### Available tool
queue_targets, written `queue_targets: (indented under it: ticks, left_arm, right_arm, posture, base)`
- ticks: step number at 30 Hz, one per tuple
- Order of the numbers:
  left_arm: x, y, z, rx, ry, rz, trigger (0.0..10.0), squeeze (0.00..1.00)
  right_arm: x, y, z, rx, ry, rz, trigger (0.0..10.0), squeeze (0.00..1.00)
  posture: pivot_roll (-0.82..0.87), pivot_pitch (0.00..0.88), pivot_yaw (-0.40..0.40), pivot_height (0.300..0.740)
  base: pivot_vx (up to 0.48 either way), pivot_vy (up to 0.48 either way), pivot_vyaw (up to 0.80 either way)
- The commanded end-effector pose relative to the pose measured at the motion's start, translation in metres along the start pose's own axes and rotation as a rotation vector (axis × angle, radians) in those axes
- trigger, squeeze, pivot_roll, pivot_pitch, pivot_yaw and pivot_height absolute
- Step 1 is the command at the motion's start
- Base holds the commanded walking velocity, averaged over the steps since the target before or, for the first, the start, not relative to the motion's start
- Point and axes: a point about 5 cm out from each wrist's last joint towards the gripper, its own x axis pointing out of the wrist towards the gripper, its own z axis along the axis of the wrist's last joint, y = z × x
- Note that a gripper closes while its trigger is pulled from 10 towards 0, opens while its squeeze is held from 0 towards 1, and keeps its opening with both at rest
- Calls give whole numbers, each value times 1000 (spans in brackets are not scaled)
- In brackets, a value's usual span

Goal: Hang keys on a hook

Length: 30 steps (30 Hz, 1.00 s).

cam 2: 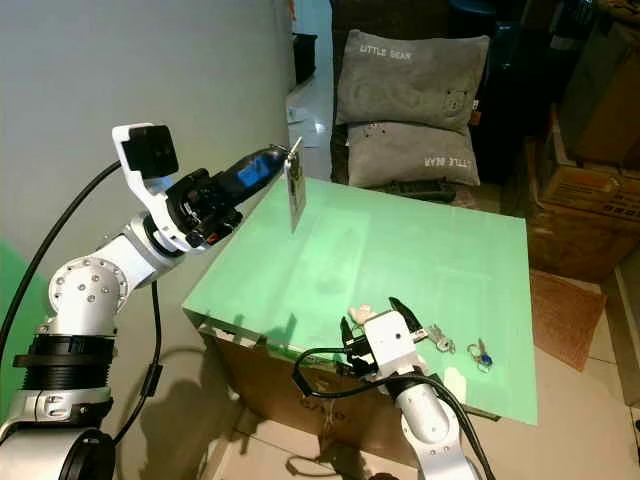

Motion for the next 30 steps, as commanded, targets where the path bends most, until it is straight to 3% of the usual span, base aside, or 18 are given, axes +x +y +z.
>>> queue_targets:
  ticks: [1,6,8,13,14,15,16,20,21,22,23,24,25,26,27,28,29,30]
  left_arm:
    - [1,-2,1,31,15,11,0,0]
    - [0,3,-7,67,73,71,0,0]
    - [1,10,-15,134,152,143,0,0]
    - [1,18,-19,219,218,204,0,0]
    - [0,25,-24,356,324,265,0,0]
    - [0,25,-24,356,324,265,0,0]
    - [1,31,-30,523,438,305,0,0]
    - [5,40,-38,939,670,331,0,0]
    - [5,40,-38,939,670,331,0,0]
    - [14,37,-36,1074,666,300,0,0]
    - [17,36,-35,1122,659,293,0,0]
    - [21,34,-35,1223,668,271,0,0]
    - [21,34,-35,1223,668,271,0,0]
    - [27,33,-35,1409,672,224,0,0]
    - [29,32,-36,1496,673,192,0,0]
    - [29,32,-36,1496,673,192,0,0]
    - [31,30,-39,1619,687,127,0,0]
    - [31,29,-41,1658,692,104,0,0]
  right_arm:
    - [3,0,3,3,-16,-3,10000,0]
    - [5,-1,4,15,-22,-7,10000,0]
    - [8,-4,6,33,-26,-20,10000,0]
    - [9,-6,7,31,-29,-23,10000,0]
    - [9,-6,6,29,-27,-23,10000,0]
    - [9,-6,6,29,-27,-23,10000,0]
    - [8,-7,6,28,-26,-22,10000,0]
    - [9,-6,5,26,-24,-19,10000,0]
    - [9,-6,5,26,-24,-19,10000,0]
    - [10,-6,5,25,-23,-16,10000,0]
    - [10,-6,4,25,-23,-15,10000,0]
    - [10,-5,5,25,-23,-15,10000,0]
    - [10,-5,5,25,-23,-15,10000,0]
    - [9,-5,5,24,-24,-15,10000,0]
    - [9,-5,5,23,-24,-15,10000,0]
    - [9,-5,5,23,-24,-15,10000,0]
    - [9,-5,5,22,-24,-15,10000,0]
    - [9,-5,5,21,-23,-15,10000,0]
  posture:
    - [-193,0,115,740]
    - [-189,0,112,740]
    - [-185,0,111,740]
    - [-185,0,109,740]
    - [-184,0,108,740]
    - [-184,0,108,740]
    - [-183,0,106,740]
    - [-182,0,105,740]
    - [-182,0,105,740]
    - [-180,0,106,740]
    - [-180,0,106,740]
    - [-180,0,106,740]
    - [-180,0,106,740]
    - [-181,0,108,740]
    - [-181,0,108,740]
    - [-181,0,108,740]
    - [-183,0,108,740]
    - [-183,0,108,740]
  base:
    - [0,0,0]
    - [0,0,0]
    - [0,0,0]
    - [0,0,0]
    - [0,0,0]
    - [0,0,0]
    - [0,0,0]
    - [0,0,0]
    - [0,0,0]
    - [0,0,0]
    - [0,0,0]
    - [0,0,0]
    - [0,0,0]
    - [0,0,0]
    - [0,0,0]
    - [0,0,0]
    - [0,0,0]
    - [0,0,0]
